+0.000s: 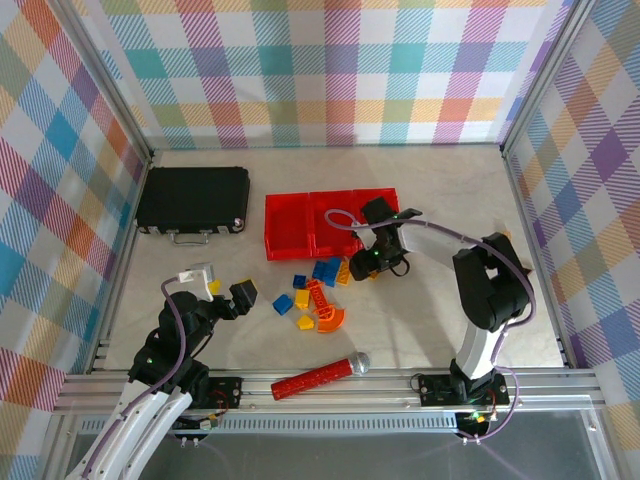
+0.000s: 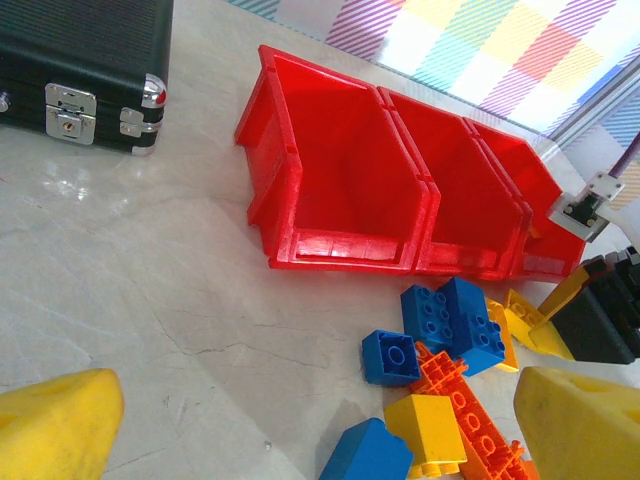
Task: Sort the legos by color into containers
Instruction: Pick up the lego from the center of the table.
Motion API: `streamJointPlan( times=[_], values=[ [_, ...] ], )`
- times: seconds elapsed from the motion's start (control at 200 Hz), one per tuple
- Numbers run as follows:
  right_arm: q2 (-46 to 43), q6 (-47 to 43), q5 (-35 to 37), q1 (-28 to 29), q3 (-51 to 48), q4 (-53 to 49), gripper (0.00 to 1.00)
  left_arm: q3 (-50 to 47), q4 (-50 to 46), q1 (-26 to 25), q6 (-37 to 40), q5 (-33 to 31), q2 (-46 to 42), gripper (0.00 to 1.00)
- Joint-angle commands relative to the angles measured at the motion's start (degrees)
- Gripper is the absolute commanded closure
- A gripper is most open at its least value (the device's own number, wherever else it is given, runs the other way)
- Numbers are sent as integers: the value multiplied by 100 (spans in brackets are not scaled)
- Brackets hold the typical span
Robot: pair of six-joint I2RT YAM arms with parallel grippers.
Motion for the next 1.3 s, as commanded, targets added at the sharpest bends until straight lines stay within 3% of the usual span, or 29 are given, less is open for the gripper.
streamJointPlan(
  times=[0.0,0.335,0.685,0.97,1.295],
  values=[
    [-103,183,186,126,-71,-43,36,-77,34,-53,-66,-9,-58,0],
    [354,242,1082,378,141,-129,45,-62,4,-52,-66,-4,-79,0],
    [415,574,1492,404,173,65,59,-73,14,-53,-65,-9,-76,0],
    [326,683,1490,435,195,-35,70,-67,6,-53,-66,-1,-76,0],
    [-684,1002,817,448,201,-329,74,-84,56,-53,-56,58,-65,0]
  ],
)
